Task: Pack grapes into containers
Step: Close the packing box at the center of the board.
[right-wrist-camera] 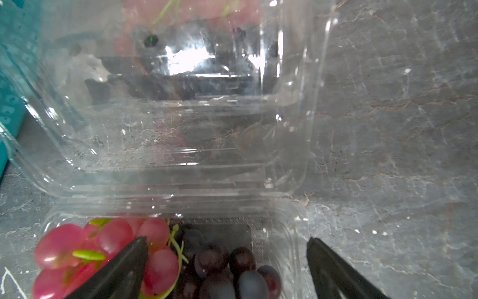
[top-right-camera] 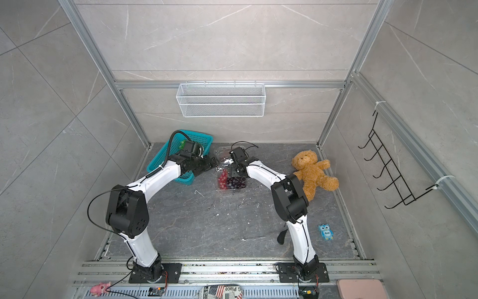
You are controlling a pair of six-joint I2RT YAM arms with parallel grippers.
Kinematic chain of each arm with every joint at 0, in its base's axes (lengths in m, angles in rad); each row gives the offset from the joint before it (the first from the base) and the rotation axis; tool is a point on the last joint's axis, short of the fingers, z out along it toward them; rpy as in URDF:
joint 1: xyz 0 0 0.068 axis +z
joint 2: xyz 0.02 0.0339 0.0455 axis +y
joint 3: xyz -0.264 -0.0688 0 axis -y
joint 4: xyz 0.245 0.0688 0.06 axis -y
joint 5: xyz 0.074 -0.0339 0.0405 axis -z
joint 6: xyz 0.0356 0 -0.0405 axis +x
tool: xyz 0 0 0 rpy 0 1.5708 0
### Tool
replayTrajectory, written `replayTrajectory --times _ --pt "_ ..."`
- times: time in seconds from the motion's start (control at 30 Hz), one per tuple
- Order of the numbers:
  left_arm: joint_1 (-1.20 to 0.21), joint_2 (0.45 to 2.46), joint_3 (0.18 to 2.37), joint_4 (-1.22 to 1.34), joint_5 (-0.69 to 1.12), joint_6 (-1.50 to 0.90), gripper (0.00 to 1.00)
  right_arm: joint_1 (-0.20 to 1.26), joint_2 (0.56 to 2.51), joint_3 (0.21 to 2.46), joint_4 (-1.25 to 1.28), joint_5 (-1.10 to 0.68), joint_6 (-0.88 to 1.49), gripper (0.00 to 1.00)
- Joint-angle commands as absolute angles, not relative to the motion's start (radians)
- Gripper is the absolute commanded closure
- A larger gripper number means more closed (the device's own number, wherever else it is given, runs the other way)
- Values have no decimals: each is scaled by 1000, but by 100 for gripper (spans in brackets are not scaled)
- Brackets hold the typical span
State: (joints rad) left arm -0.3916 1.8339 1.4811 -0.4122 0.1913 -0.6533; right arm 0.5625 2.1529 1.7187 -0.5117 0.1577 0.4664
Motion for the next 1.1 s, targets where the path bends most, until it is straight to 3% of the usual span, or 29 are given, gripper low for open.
replayTrajectory --times 0.0,0.63,0.83,1.07 --pt "-379 1859 1547 -414 191 -647 1 566 2120 1723 -585 169 427 1" --pt "-341 2129 1878 -469 248 -610 1 488 1918 1582 -546 80 446 1" --pt "-341 2182 1926 -458 275 -619 1 444 1892 1460 -456 -24 472 13" --pt "-341 2219 1952 -417 330 -624 1 409 1927 1414 -405 -94 476 41"
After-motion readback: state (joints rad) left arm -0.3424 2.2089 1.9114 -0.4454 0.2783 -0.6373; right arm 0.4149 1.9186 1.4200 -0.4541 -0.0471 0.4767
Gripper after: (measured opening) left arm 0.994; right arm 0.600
